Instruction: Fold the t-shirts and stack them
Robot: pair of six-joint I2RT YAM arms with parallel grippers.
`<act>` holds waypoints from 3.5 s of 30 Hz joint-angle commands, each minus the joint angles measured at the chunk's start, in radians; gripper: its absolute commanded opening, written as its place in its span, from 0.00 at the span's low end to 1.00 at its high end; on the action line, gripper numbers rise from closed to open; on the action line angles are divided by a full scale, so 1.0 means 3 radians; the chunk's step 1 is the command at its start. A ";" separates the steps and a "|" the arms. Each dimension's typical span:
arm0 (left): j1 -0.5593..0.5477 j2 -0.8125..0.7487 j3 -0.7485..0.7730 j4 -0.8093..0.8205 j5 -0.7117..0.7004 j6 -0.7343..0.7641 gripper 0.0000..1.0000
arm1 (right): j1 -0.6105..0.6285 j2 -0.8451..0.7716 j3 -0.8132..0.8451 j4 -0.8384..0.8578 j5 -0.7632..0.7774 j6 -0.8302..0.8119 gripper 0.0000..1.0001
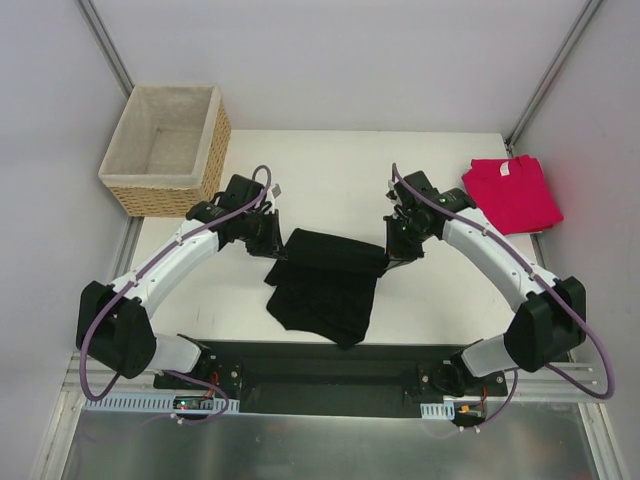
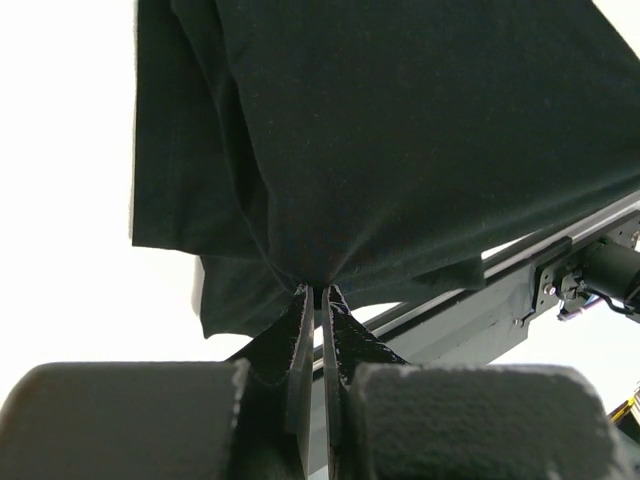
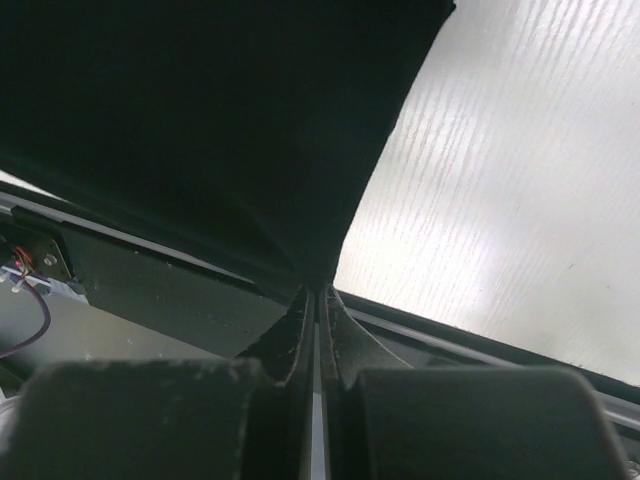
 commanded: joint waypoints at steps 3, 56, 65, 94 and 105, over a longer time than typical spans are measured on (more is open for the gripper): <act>0.0065 -0.0102 -0.0191 -0.0116 -0.0088 -0.0109 0.00 | 0.0184 -0.0270 -0.0160 -0.0136 0.0180 0.0156 0.01; 0.0054 0.0158 -0.0002 0.0022 0.0055 -0.0007 0.00 | 0.0691 0.0312 -0.0247 0.0881 0.0401 0.0510 0.01; -0.0063 0.0567 -0.0007 0.0170 0.0163 -0.0073 0.00 | 0.0706 0.1007 0.0060 0.0969 0.0047 0.0514 0.01; -0.0094 0.2520 0.1766 -0.0074 0.0219 0.0085 0.00 | 0.0317 0.1479 0.0352 0.0390 0.0058 0.0565 0.01; -0.0089 0.3068 0.2604 -0.0152 0.0582 0.0039 0.00 | 0.0506 0.0876 -0.0160 0.0876 -0.0204 0.1066 0.01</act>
